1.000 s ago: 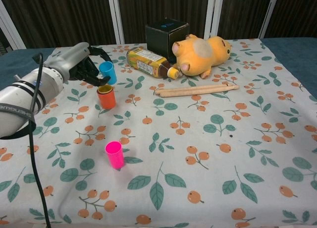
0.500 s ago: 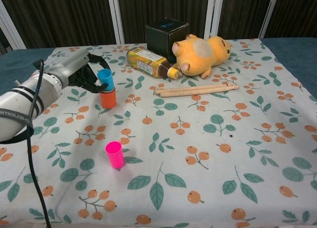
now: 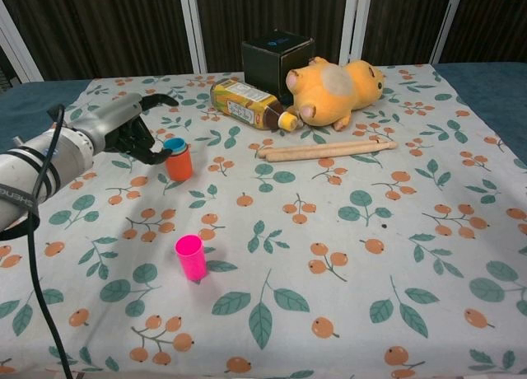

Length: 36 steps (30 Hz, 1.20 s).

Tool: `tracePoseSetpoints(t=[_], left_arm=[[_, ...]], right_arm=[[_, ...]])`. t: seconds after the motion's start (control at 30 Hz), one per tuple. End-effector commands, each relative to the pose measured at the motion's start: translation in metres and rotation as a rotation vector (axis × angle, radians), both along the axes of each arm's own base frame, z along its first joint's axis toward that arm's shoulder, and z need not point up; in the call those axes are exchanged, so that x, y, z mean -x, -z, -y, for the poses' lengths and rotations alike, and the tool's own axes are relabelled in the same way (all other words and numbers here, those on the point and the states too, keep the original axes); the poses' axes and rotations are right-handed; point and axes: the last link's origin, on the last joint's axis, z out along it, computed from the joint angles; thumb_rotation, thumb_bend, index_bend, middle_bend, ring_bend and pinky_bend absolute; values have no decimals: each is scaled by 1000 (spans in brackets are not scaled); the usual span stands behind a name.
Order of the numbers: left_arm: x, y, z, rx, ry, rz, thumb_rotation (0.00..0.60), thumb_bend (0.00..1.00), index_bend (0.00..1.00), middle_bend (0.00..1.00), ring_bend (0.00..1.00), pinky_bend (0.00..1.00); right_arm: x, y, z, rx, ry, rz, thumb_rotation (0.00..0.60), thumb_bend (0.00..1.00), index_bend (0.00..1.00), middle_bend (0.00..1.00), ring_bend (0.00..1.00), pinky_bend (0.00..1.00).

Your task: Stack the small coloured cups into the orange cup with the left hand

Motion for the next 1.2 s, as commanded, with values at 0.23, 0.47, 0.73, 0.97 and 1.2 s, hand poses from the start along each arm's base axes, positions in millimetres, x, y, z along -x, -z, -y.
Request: tracePoseSetpoints(t=[0.23, 0.47, 0.73, 0.97, 1.2], left_arm=[[-2, -32, 64, 106, 109, 73, 600, 359, 0, 1000, 1000, 1000], [24, -55, 145, 280, 127, 85, 600, 374, 0, 1000, 1000, 1000], [41, -37, 183, 378, 138, 87, 600, 375, 0, 1000, 1000, 1000], [31, -12, 185, 380, 128, 142, 600, 373, 0, 1000, 1000, 1000], [19, 5, 174, 341, 129, 161, 600, 372, 1, 1000, 1000, 1000]], right_arm=[[-1, 3, -1, -14, -8, -4, 600, 118, 0, 0, 0, 0], [-3, 5, -4, -29, -23, 1, 600, 118, 0, 0, 0, 0], [-5, 7, -8, -52, -39, 2, 600, 118, 0, 0, 0, 0], [-6, 5, -9, -49, -44, 8, 600, 118, 0, 0, 0, 0], [-5, 3, -8, -48, -46, 14, 600, 118, 0, 0, 0, 0]])
